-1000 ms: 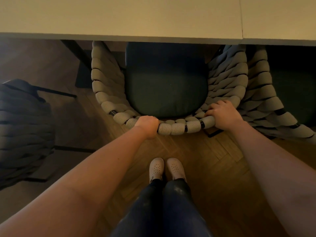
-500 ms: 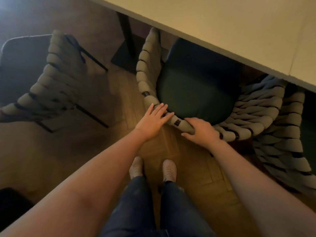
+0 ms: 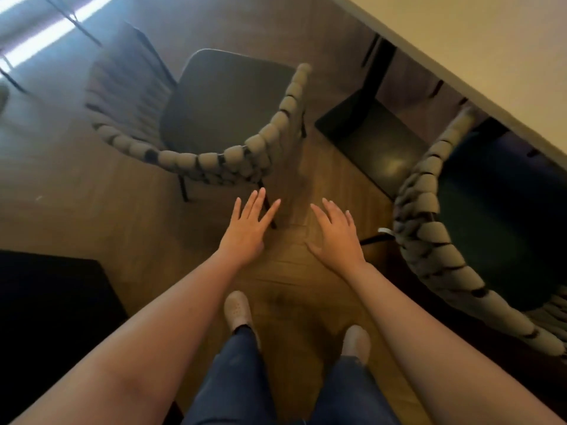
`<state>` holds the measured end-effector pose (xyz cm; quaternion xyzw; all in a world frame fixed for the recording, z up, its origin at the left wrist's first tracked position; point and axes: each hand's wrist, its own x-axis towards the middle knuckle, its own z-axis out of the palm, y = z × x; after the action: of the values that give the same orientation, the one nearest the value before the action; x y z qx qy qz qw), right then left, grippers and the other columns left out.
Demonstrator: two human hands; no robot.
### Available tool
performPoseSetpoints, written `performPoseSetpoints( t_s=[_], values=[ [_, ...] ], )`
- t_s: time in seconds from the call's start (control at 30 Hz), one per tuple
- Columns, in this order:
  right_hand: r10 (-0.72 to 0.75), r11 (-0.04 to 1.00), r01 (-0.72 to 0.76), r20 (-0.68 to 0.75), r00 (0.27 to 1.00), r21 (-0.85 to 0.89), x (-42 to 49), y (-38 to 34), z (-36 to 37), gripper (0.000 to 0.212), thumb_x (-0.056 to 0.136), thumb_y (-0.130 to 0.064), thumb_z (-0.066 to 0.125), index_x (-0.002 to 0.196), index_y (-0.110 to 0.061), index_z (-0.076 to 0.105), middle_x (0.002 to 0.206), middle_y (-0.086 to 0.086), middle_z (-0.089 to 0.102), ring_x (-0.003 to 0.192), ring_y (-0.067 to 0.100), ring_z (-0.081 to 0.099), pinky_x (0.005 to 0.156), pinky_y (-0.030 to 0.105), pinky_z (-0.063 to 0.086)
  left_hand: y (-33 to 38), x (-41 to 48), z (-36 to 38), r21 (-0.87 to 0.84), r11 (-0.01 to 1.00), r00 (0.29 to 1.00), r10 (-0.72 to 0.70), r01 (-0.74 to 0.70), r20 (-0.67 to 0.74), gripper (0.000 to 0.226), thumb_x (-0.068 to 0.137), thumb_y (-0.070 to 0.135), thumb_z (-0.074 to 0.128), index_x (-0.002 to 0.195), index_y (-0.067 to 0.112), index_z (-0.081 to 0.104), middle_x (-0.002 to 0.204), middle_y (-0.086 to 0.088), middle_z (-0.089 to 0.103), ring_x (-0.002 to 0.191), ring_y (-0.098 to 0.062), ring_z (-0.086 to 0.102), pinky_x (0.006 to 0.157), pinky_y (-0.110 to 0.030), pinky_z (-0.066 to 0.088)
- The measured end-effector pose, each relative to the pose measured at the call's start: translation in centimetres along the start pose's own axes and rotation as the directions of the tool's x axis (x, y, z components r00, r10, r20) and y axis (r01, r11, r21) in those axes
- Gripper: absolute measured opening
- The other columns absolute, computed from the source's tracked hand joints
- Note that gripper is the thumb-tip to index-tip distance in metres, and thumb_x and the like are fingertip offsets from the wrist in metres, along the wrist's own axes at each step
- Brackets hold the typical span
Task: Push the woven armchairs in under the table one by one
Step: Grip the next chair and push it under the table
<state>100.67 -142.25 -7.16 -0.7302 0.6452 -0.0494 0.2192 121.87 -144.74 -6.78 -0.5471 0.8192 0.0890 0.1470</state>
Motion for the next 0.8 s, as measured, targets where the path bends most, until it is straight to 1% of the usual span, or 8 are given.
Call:
performPoseSetpoints(
  t_s=[0.1,0.3,0.4,0.53,0.6,0.67,0.73,0.8],
  values=[
    [-0.027,0.999,0.027,-0.012,1.0,-0.02,4.4,-5.8,1.5,0.077,0.088,-0.039,0.065,0.152,-0.022,0.026,0.16,0.007,0.021,0.149,0.022,0.013,0.121,0.047,0.012,-7.6,-0.9,0.5,-0.006,0.999,0.999,-0.035,0.035,-0.02,0.097,0.09,0.021,0.057,0.151,0.024,-0.018,0.159,-0.016,-0.019,0.146,-0.03,-0.019,0.118,-0.05,-0.008],
    [-0.041,0.999,0.041,0.004,0.999,-0.035,11.0,-15.5,4.1,0.083,0.086,-0.038,0.069,0.152,-0.021,0.022,0.16,0.009,0.017,0.149,0.024,0.011,0.121,0.047,0.01,-20.8,-0.3,-0.2,0.07,0.995,0.997,-0.074,0.074,0.001,0.102,0.089,0.024,0.062,0.152,0.022,-0.018,0.159,-0.017,-0.018,0.147,-0.032,-0.016,0.117,-0.051,-0.005],
    [-0.069,0.995,0.071,0.02,0.997,-0.074,14.1,-17.8,4.6,0.087,0.085,-0.037,0.07,0.153,-0.019,0.019,0.161,0.009,0.015,0.15,0.025,0.007,0.121,0.048,0.009,-25.2,1.1,-0.9,0.106,0.992,0.997,-0.073,0.07,0.023,0.105,0.088,0.027,0.064,0.151,0.023,-0.019,0.16,-0.016,-0.016,0.148,-0.032,-0.015,0.118,-0.053,-0.002],
    [-0.054,0.991,0.062,0.07,0.996,-0.121,18.8,-19.8,4.9,0.092,0.085,-0.038,0.07,0.155,-0.017,0.014,0.161,0.01,0.014,0.15,0.026,0.006,0.122,0.047,0.005,-30.4,4.7,-1.7,0.21,0.978,0.993,-0.041,0.016,0.115,0.107,0.087,0.036,0.067,0.153,0.022,-0.015,0.162,-0.014,-0.007,0.149,-0.032,-0.009,0.118,-0.055,0.001],
    [-0.058,0.98,0.079,0.12,0.991,-0.18,20.9,-20.8,5.2,0.088,0.087,-0.038,0.067,0.154,-0.017,0.015,0.158,0.01,0.024,0.149,0.027,0.013,0.12,0.05,0.002,-32.6,7.0,-2.0,0.233,0.972,0.979,-0.039,-0.009,0.202,0.106,0.086,0.039,0.067,0.154,0.022,-0.012,0.162,-0.01,0.004,0.149,-0.03,-0.004,0.117,-0.056,0.002],
    [-0.04,0.967,0.075,0.148,0.988,-0.244,22.9,-21.6,5.7,0.077,0.088,-0.038,0.065,0.152,-0.019,0.026,0.145,0.007,0.045,0.141,0.027,0.033,0.119,0.054,0.0,-34.5,9.2,-2.3,0.232,0.972,0.956,-0.031,-0.039,0.292,0.101,0.086,0.039,0.068,0.155,0.024,-0.005,0.16,-0.006,0.017,0.149,-0.027,0.006,0.116,-0.057,0.004],
    [-0.021,0.962,0.072,0.194,0.981,-0.263,24.6,-22.2,6.0,0.059,0.088,-0.036,0.063,0.141,-0.022,0.043,0.125,0.003,0.059,0.124,0.025,0.05,0.119,0.054,0.004,-36.4,10.9,-2.4,0.195,0.977,0.931,0.007,-0.083,0.364,0.091,0.087,0.038,0.067,0.155,0.026,0.008,0.157,-0.002,0.028,0.147,-0.024,0.017,0.117,-0.056,0.007],
    [0.006,0.96,0.068,0.262,0.965,-0.272,26.1,-22.7,6.1,0.04,0.086,-0.034,0.062,0.124,-0.023,0.057,0.113,0.002,0.063,0.113,0.025,0.056,0.119,0.053,0.013,-38.5,12.1,-2.4,0.149,0.979,0.924,0.074,-0.139,0.375,0.079,0.087,0.034,0.065,0.152,0.03,0.022,0.153,0.001,0.035,0.144,-0.022,0.026,0.117,-0.053,0.012]
  ],
)
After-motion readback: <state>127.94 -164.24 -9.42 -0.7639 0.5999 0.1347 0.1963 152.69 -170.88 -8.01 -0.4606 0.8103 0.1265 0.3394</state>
